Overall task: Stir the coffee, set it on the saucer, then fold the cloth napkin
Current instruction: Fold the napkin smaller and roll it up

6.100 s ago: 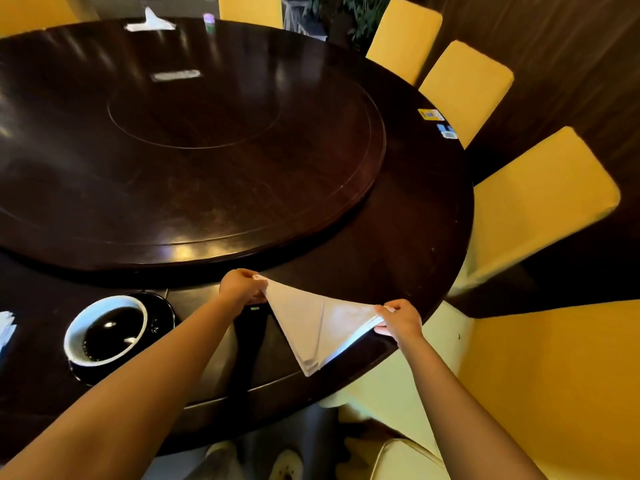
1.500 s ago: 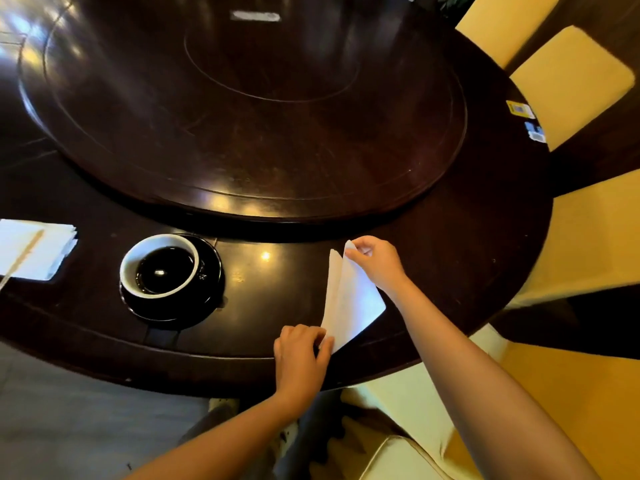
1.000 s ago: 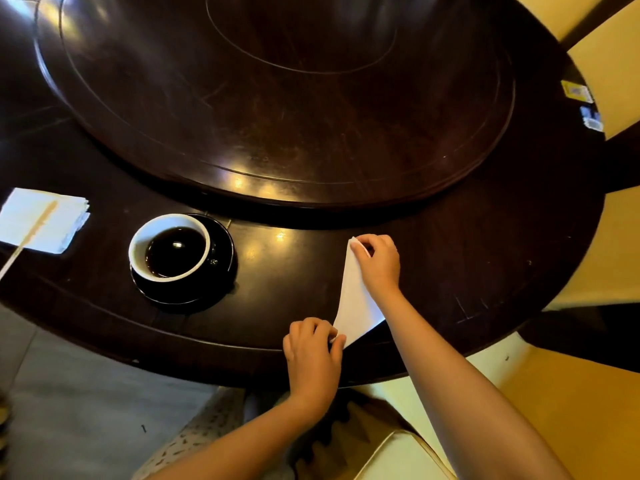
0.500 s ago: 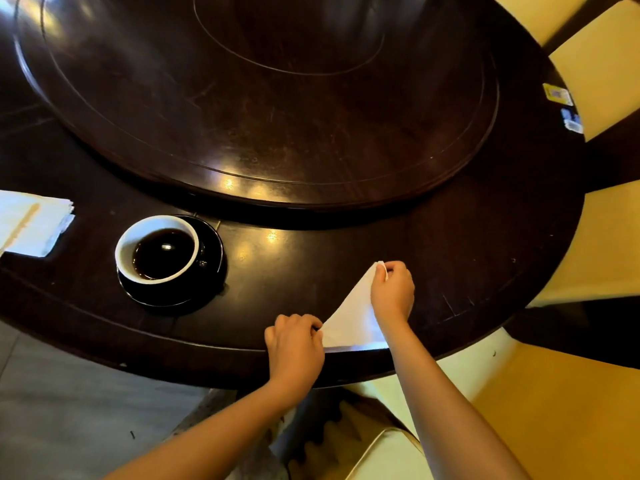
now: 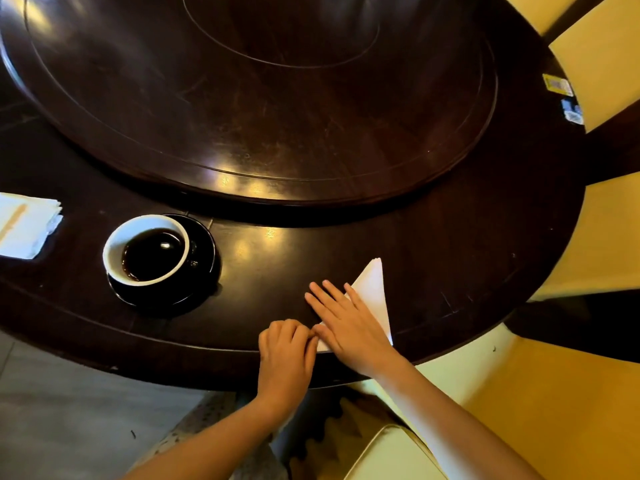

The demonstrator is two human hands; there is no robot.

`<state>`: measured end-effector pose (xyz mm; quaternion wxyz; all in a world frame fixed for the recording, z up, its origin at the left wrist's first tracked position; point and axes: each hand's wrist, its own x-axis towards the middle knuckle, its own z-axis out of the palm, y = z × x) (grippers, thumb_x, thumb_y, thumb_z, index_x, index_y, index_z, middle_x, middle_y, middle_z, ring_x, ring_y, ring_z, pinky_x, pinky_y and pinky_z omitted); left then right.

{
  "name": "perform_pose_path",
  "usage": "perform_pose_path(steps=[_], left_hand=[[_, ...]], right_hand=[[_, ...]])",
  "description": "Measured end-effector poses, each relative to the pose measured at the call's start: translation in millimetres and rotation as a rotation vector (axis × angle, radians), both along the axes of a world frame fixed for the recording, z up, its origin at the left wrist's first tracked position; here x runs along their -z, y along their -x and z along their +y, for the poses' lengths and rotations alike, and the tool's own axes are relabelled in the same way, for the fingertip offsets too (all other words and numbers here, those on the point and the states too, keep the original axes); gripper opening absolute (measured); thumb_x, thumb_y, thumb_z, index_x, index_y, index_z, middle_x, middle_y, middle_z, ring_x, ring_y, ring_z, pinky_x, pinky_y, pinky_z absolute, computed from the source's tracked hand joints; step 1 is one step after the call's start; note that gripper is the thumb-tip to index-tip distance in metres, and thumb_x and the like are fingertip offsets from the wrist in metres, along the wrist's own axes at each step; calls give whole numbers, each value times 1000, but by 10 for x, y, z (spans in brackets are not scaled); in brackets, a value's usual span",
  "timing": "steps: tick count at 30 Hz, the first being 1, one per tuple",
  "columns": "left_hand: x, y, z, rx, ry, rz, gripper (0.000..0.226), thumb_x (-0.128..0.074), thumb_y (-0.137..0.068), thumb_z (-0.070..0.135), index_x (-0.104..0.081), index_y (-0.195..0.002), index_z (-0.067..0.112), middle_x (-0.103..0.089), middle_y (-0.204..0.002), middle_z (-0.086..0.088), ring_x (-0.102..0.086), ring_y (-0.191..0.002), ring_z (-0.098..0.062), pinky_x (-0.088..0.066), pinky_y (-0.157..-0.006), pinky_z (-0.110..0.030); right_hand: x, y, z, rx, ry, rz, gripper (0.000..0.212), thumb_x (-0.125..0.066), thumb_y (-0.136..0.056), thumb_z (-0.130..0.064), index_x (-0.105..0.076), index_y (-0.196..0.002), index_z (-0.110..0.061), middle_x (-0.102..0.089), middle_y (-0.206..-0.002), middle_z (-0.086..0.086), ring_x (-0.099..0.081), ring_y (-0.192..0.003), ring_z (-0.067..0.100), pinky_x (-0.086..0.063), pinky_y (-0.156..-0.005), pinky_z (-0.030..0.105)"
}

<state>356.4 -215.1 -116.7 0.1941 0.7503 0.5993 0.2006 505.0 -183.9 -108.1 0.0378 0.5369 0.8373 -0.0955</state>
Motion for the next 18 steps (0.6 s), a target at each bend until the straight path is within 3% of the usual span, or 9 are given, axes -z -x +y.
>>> perform_pose_path(steps=[3,7,10,15,18], left_hand=[[29,5,-13,3,-27,40,23,-41,-87,33,-58,-81,20,-57,-81,2,-42,-79,-13,-29,-72,-28],[45,8,-4,1,-34,24,21,-42,-86,31,-58,-79,20,-57,-81,2,-39,-80,-13,-28,-72,-28],[38,10,-11,6,-32,19,22,-41,-87,32,-58,-78,20,-57,-81,2,-38,-80,-13,-27,-72,-28],[38,19,-25,1,-6,17,23,-40,-87,33,-58,-80,21,-57,-83,3,-39,-81,-13,-29,-74,-24],[28,12,-24,1,4,8,25,-39,-87,34,-58,-80,21,-57,-83,3,-46,-81,-15,-34,-74,-27]], right_hand=[[32,-122,61,-44,-33,-43,54,-18,-97,-46,-27,-144,-20,-33,-151,-1,-26,-141,18,-12,-111,40],[-18,-372,283,77,-37,-47,58,-26,-94,-46,-30,-143,-16,-32,-152,2,-24,-142,20,-10,-113,40],[-28,-585,451,193,-43,-10,59,-21,-94,-45,-23,-146,-17,-23,-155,1,-14,-144,17,-2,-116,41],[-32,-904,664,447,28,-107,70,7,-84,-55,7,-145,-21,0,-159,-3,7,-145,12,7,-117,40],[-219,-755,579,504,-103,-40,68,-1,-88,-50,0,-146,-14,-7,-158,3,-1,-145,16,1,-117,39]])
